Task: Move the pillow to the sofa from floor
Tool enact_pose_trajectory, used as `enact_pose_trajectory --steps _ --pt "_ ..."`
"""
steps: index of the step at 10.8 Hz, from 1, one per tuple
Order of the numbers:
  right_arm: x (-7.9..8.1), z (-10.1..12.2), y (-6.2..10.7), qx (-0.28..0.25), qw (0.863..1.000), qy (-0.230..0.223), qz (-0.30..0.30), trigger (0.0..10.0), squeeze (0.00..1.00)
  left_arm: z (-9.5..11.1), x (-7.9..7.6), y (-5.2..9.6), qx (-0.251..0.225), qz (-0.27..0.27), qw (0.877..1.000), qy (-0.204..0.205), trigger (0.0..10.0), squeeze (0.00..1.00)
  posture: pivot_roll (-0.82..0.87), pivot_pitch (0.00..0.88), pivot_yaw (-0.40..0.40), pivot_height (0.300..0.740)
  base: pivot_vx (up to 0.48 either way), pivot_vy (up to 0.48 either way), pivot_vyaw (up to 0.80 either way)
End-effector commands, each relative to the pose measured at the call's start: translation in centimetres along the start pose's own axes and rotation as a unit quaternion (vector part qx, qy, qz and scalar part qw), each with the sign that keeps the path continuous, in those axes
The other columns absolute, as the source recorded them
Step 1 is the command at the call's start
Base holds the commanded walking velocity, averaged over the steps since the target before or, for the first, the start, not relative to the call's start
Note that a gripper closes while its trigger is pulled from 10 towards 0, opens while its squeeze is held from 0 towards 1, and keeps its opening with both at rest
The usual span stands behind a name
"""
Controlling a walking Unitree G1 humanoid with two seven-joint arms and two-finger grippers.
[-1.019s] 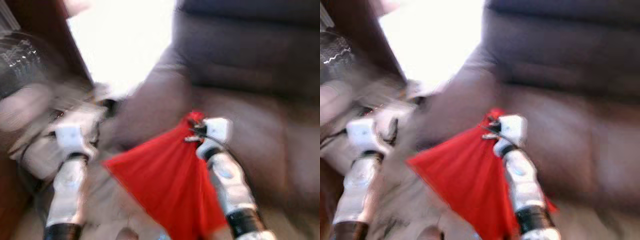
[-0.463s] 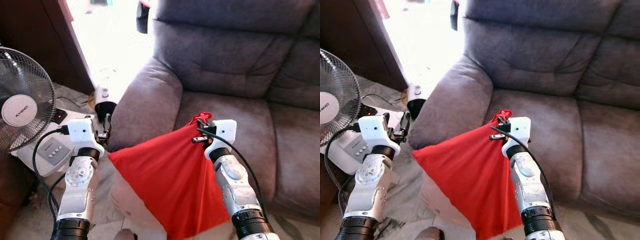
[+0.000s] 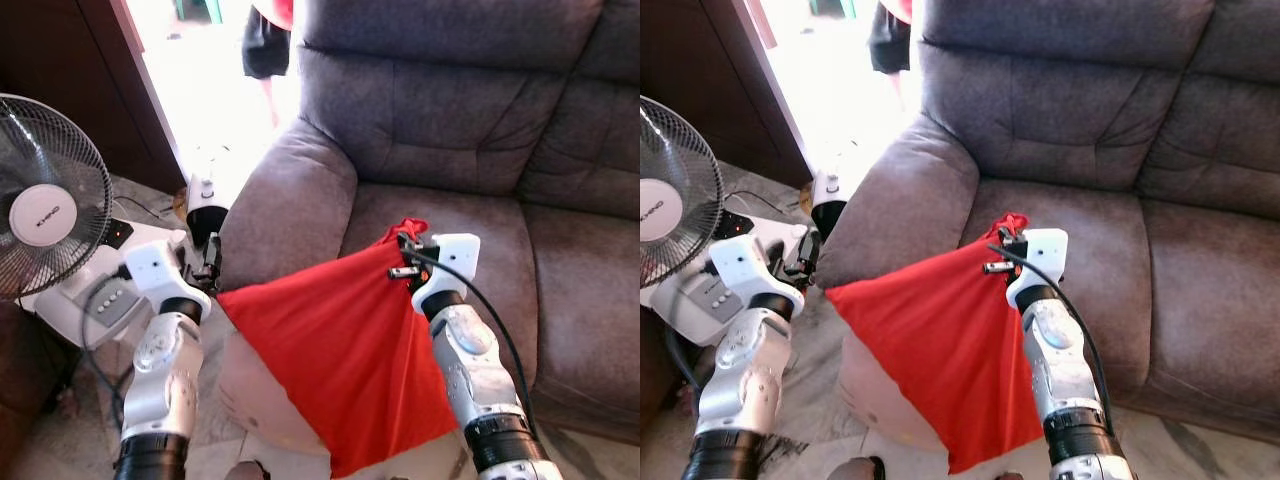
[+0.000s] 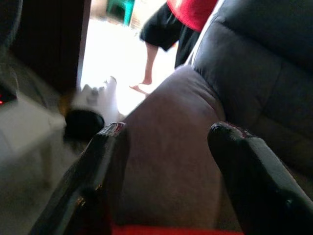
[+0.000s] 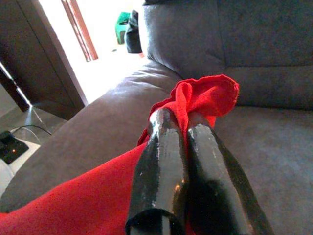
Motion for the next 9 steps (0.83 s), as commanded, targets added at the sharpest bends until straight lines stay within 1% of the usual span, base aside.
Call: enact_pose_trajectory --steps 1,2,3,5,6,7,8,9 --pt "1.4 4.8 -1.0 -0.09 0.995 0.004 0.031 10.0 0.0 -1.2 0.3 0.0 0.035 0.007 0.997 0.063 10.0 1.0 0.12 0.138 0.006 0.739 0.0 0.0 0.0" --pt "1.5 4.7 -1.0 -0.089 0.995 0.005 0.033 10.0 0.0 -2.4 0.6 -0.2 0.072 0.024 0.985 0.155 10.0 1.0 0.12 0.141 0.007 0.739 0.0 0.0 0.0" --pt "1.6 4.6 -0.9 -0.087 0.996 0.004 0.035 10.0 0.0 -3.2 1.1 -0.4 0.098 0.025 0.981 0.167 10.0 1.0 0.12 0.143 0.008 0.739 0.0 0.0 0.0" --pt "1.7 4.7 -0.9 -0.086 0.996 0.005 0.037 10.0 0.0 -4.0 2.1 -0.8 0.126 0.037 0.972 0.192 10.0 1.0 0.11 0.152 0.008 0.739 0.0 0.0 0.0" --pt "1.7 4.7 -0.9 -0.086 0.996 0.006 0.037 10.0 0.0 -4.5 2.4 -0.9 0.146 0.036 0.971 0.185 10.0 1.0 0.11 0.155 0.008 0.739 0.0 0.0 0.0" --pt "1.6 4.8 -0.8 -0.086 0.996 0.007 0.037 10.0 0.0 -5.1 2.5 -1.1 0.169 0.032 0.967 0.186 10.0 1.0 0.11 0.158 0.008 0.739 0.0 0.0 0.0" --pt "1.7 4.8 -0.8 -0.086 0.996 0.007 0.038 10.0 0.0 -5.4 2.3 -1.3 0.175 0.021 0.963 0.202 10.0 1.0 0.1 0.162 0.007 0.739 0.0 0.0 0.0" --pt "1.7 4.9 -0.8 -0.086 0.996 0.008 0.039 10.0 0.0 -6.1 2.1 -1.4 0.193 0.012 0.96 0.205 10.0 1.0 0.1 0.166 0.005 0.739 0.0 0.0 0.0"
Point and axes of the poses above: a point about 5 cm out from each wrist's last joint towards the gripper, its own y axis pointing back from the gripper into the wrist, its own z axis along the axis of the wrist's last joint, x = y × z, the point moved 2 cm from there along -y, pointing out of the wrist towards the gripper, and after that the axes turned 10 degrees about -y, right-handed, at the moved point
